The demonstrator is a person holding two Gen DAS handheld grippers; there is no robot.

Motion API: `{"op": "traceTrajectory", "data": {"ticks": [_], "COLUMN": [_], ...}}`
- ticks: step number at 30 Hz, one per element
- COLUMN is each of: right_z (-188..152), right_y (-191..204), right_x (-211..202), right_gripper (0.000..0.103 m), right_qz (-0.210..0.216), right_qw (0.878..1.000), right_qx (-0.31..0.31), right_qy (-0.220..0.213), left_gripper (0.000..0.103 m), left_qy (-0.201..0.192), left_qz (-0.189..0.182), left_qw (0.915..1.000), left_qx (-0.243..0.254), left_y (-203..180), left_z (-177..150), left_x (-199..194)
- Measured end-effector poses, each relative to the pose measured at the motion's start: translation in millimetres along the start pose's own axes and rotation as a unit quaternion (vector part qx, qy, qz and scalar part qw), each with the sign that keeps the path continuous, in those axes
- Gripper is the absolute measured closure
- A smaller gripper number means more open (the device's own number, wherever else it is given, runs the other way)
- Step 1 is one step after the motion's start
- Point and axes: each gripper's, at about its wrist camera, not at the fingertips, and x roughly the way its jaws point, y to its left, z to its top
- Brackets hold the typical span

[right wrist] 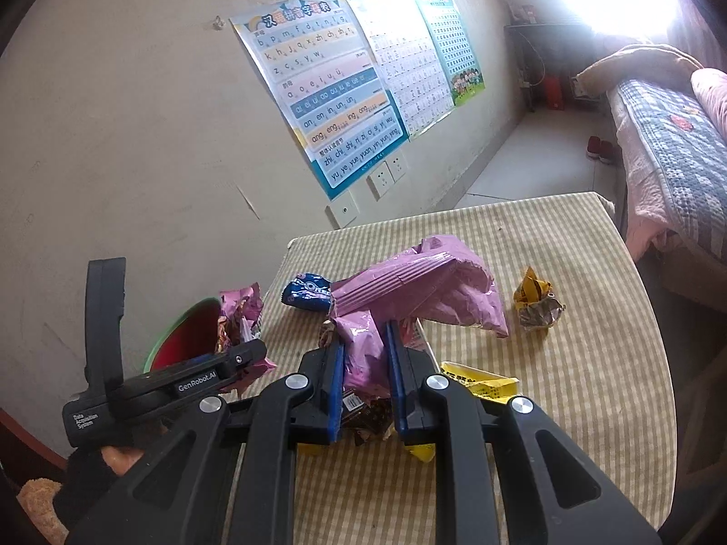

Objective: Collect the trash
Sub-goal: 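Grasp the pink bag with the right tool while the left tool grasps the pink woman-print wrapper, then carry both pink bags over the green bucket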

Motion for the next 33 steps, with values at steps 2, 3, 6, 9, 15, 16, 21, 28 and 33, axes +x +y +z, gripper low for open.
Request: {"op": "traceTrajectory", "data": {"ticks": [2, 3, 6, 9, 15, 16, 21, 28, 33], "right_z": [0.3, 0.7, 1.0, 1.2, 0.0, -0.5, -0.8, -2.5, -4.3], "right_y": [7.5, 9.6, 20.4, 30.0, 42.5, 43.2, 53.4, 69.1, 77.9], "right_x": [-1.3, -2.0, -3.6, -3.9, -3.2, -3.6, -0.7, 6.4, 11.8], "right_gripper": [0.086, 0.086, 0.086, 0.086, 0.086, 0.086, 0.086, 0.086, 0.086], "right_qz": [0.002, 0.004, 0.007, 0.012, 0.013, 0.013, 0.015, 0.024, 0.031], "right_qw": [1.000, 1.000, 0.999, 0.999, 0.998, 0.998, 0.997, 0.996, 0.995], "right_qx": [-0.011, -0.015, -0.030, -0.041, -0.058, -0.060, -0.072, -0.087, -0.096], "right_qy": [-0.003, -0.003, -0.006, -0.007, -0.005, -0.005, -0.001, 0.007, 0.014], "left_gripper": [0.052, 0.052, 0.052, 0.052, 0.052, 0.052, 0.052, 0.052, 0.052], "left_qy": [-0.016, -0.022, -0.035, -0.045, -0.060, -0.062, -0.069, -0.073, -0.075], "left_qz": [0.004, 0.007, 0.009, 0.007, -0.003, -0.004, -0.004, 0.004, 0.011], "left_qw": [0.9999, 0.9997, 0.9993, 0.9989, 0.9981, 0.9980, 0.9976, 0.9973, 0.9971], "left_qx": [0.005, 0.007, 0.009, 0.009, 0.010, 0.010, 0.008, 0.002, -0.001], "left_y": [1.5, 2.4, 5.6, 7.5, 11.1, 11.3, 15.8, 25.0, 31.3], "left_z": [0.7, 1.2, -0.1, 1.5, -0.4, -0.8, -0.6, -2.4, -3.3], "left_x": [-11.7, -16.9, -26.7, -34.7, -49.7, -51.0, -54.3, -55.6, -56.6]}}
